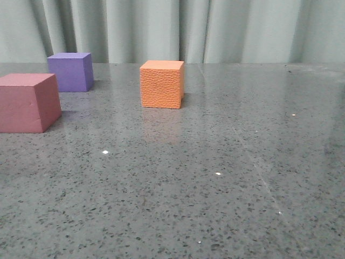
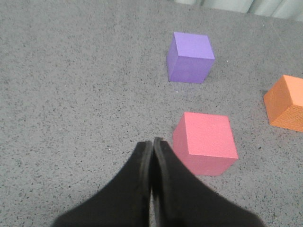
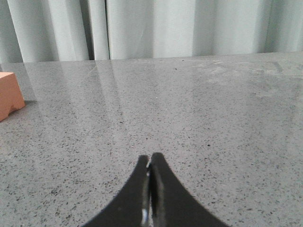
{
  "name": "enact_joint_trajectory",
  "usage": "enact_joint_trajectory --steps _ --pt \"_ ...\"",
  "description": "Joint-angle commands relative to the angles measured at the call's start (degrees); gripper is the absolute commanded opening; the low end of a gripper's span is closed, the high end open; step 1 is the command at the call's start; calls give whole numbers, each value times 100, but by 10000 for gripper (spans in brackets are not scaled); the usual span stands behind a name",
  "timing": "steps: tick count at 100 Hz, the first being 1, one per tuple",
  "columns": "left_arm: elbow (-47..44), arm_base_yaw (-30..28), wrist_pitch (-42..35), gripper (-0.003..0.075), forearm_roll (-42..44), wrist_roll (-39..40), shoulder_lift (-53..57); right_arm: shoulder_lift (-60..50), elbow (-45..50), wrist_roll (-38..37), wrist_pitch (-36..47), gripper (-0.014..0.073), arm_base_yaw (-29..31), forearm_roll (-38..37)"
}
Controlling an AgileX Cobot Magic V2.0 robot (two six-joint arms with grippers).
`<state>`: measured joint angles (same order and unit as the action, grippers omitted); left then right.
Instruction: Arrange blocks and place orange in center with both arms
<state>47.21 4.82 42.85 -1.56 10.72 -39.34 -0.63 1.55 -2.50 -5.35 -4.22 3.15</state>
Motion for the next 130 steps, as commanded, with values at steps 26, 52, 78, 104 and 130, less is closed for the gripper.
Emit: enact_joint_trajectory --steps 26,52,78,104,130 --pt "216 -14 -371 -14 -142 2 -100 -136 -77 42 490 -67 39 -5" --pt "216 -14 -358 357 -355 -34 -100 -136 -77 42 490 -67 39 -5" --pt "216 -14 -444 696 -93 -47 -100 -136 -77 42 490 -67 39 -5" --pt "341 -4 -1049 659 -102 -47 -143 -136 -77 42 490 -67 39 -5" --pt "1315 278 -596 658 -977 -667 -1284 -136 -77 42 490 -67 39 -5"
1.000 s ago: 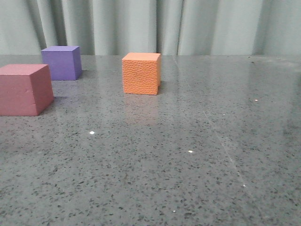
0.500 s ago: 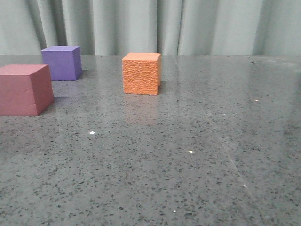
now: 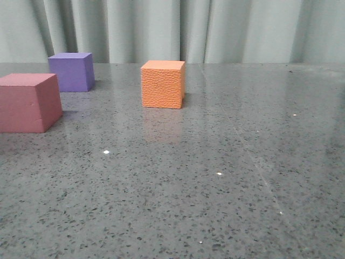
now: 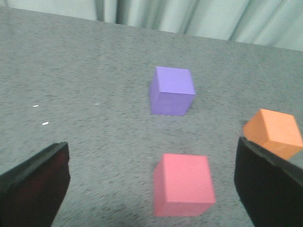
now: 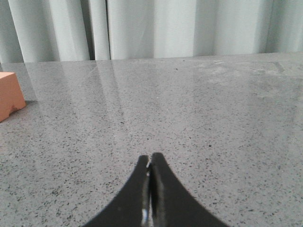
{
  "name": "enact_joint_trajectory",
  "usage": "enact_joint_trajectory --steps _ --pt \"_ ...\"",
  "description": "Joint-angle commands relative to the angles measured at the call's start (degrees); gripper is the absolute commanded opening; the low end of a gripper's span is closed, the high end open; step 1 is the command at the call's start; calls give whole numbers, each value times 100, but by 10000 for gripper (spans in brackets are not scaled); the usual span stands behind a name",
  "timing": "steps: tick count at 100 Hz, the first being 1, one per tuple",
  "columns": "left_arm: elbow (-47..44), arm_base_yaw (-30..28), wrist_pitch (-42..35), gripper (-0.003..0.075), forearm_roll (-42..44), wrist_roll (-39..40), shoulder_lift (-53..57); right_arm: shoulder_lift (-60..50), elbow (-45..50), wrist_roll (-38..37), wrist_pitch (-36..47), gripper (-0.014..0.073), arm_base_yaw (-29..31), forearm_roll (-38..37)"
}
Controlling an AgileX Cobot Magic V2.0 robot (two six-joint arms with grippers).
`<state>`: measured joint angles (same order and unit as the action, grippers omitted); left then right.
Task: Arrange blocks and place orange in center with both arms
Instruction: 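Lower the left gripper over the orange cube and close on it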
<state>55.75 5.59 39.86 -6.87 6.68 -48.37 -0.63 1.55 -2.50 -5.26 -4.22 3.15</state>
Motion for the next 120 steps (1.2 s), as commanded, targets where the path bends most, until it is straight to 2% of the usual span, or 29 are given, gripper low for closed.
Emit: enact_joint_trajectory --steps 1,26,36,61,78,88,103,120 --pt "490 230 -313 658 -484 -290 -464 -136 -77 42 480 -67 39 -5" --pt "1482 1722 -861 650 -369 -244 -2019 -136 -77 42 480 -67 39 -5" --pt "1918 2162 -1046 650 -32 154 -2735 -136 -77 42 480 -67 39 -5" --pt "3144 2959 -927 636 961 1219 -4243 -136 -77 42 480 -67 39 -5" --pt "3879 3292 -422 629 1791 1798 -5010 -136 -77 42 480 -67 39 -5" --pt "4152 3373 -241 629 1980 1892 -5306 -136 -77 42 480 -67 39 -5" --pt "4209 3374 -167 629 2020 1987 -5509 -136 -77 42 480 -67 39 -5" --pt "4209 3374 -139 629 2463 2504 -5560 -136 -77 42 480 -67 39 -5"
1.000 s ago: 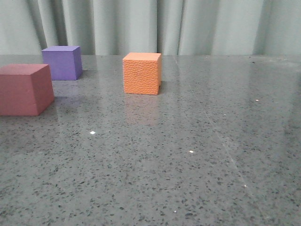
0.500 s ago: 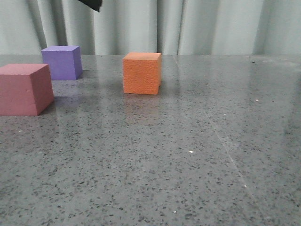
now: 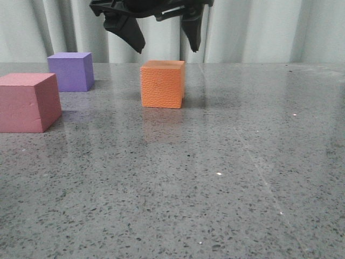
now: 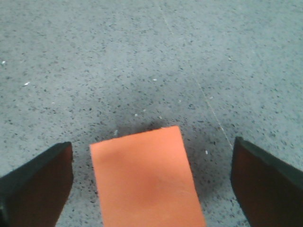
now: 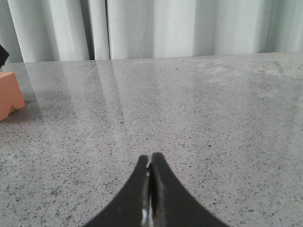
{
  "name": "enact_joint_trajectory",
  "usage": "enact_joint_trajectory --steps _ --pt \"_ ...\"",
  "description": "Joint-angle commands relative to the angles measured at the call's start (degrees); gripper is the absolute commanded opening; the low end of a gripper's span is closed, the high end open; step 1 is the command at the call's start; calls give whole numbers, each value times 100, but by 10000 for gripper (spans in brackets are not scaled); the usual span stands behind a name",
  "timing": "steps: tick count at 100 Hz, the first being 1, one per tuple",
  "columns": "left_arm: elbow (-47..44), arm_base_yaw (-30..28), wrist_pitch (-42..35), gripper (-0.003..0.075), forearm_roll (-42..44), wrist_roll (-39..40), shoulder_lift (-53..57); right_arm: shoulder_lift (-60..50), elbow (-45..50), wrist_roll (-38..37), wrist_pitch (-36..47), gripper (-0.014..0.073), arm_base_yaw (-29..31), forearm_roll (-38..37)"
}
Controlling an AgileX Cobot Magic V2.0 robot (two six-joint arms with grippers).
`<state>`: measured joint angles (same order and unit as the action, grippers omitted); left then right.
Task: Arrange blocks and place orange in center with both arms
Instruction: 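Lower the left gripper over the orange cube and close on it, then lift the orange cube with the left gripper toward the purple cube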
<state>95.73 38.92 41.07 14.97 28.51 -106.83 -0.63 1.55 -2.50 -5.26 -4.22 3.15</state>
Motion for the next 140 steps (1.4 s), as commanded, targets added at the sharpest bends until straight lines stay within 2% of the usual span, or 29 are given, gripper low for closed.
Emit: enact_joint_trajectory --steps 1,37,80,89,104,113,140 --pt "211 40 -260 629 315 344 285 -136 -77 42 480 -67 39 -5" --pt "198 40 -213 629 438 498 101 -136 -77 42 480 -67 39 -5" --pt "198 40 -138 622 51 498 -245 -136 -77 42 480 -67 39 -5" --pt "198 40 -75 559 51 498 -245 -136 -77 42 480 -67 39 -5" --pt "198 40 54 351 51 487 -245 -136 -77 42 480 -67 39 -5" --pt "198 40 33 260 51 454 -245 -136 -77 42 480 -67 39 -5" --pt "209 49 9 243 67 270 219 -136 -77 42 480 -67 39 -5"
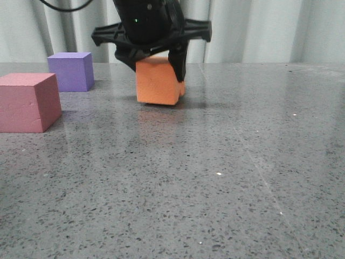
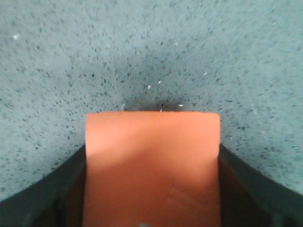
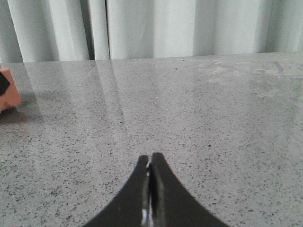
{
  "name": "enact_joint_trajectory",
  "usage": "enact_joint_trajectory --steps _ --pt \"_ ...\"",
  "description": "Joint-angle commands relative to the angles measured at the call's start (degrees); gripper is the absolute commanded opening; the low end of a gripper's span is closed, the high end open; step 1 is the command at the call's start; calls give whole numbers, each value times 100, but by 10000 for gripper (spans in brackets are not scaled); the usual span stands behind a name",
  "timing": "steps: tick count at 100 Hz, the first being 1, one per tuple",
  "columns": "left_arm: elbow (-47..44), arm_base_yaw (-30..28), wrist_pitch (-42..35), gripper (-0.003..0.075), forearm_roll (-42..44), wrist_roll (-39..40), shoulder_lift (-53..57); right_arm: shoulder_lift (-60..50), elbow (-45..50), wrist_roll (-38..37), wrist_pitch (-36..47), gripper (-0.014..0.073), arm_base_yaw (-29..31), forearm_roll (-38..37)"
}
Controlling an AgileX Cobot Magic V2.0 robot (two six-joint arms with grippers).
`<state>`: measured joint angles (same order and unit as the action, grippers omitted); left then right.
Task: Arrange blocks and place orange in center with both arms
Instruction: 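Lift the orange cube with the left gripper toward the purple cube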
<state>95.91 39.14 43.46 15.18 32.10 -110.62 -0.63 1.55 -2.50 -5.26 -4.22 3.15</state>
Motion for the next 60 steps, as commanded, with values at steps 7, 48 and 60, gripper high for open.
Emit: enact_joint_trajectory --steps 7,48,60 --pt "191 16 -208 243 92 -145 775 -136 -77 42 480 -67 39 -5" --pt "-497 -693 -110 243 373 82 1479 -136 -77 42 480 -67 39 -5" --pt "-980 -948 -338 243 373 139 1687 -136 -77 42 480 -67 39 -5"
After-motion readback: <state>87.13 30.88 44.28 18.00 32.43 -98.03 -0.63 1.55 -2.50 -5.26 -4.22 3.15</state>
